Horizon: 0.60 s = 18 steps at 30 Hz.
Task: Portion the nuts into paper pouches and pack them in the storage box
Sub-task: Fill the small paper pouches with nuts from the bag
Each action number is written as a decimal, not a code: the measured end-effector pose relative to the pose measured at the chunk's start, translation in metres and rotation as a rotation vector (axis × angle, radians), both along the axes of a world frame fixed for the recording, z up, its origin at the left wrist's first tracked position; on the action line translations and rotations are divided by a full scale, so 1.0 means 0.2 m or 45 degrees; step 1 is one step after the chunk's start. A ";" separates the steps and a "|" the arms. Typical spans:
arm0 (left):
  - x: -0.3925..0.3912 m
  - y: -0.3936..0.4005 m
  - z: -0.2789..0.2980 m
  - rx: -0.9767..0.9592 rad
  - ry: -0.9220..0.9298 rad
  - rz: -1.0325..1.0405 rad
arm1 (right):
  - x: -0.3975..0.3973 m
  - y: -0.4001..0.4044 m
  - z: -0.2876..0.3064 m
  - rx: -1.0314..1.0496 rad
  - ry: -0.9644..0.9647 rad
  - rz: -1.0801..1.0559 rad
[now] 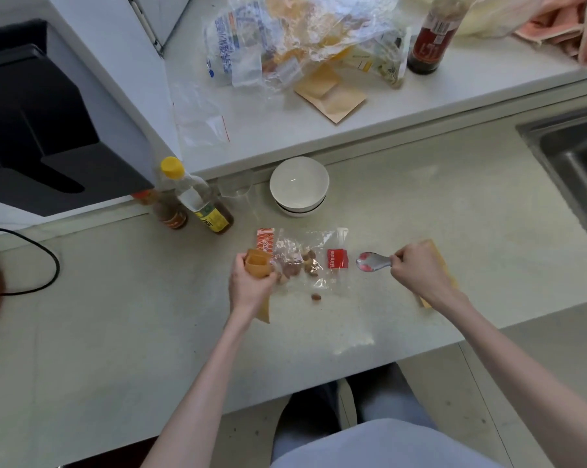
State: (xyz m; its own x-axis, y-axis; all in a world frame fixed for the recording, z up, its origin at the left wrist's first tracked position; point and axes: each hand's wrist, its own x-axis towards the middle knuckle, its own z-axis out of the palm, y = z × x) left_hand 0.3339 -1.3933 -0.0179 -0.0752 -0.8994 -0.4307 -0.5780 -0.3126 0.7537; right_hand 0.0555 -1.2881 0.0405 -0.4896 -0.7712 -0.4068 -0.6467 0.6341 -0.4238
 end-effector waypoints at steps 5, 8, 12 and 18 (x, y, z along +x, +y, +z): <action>0.00 -0.12 -0.03 0.091 -0.020 0.036 | 0.01 -0.04 -0.15 -0.020 -0.077 -0.036; -0.02 -0.10 -0.01 0.079 0.005 0.004 | 0.02 -0.06 -0.15 -0.084 -0.070 -0.033; 0.03 0.11 -0.02 0.107 0.043 -0.246 | 0.03 0.05 -0.17 -0.038 -0.134 -0.047; 0.17 0.50 -0.10 0.185 -0.010 -0.352 | 0.16 0.28 -0.27 0.337 -0.616 -0.049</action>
State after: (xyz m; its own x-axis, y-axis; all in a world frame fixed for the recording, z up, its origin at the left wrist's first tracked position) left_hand 0.3681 -1.2940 -0.0388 -0.3044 -0.7743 -0.5548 -0.6615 -0.2473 0.7080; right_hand 0.0871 -1.2313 -0.0132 -0.2246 -0.5974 -0.7698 -0.3921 0.7787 -0.4899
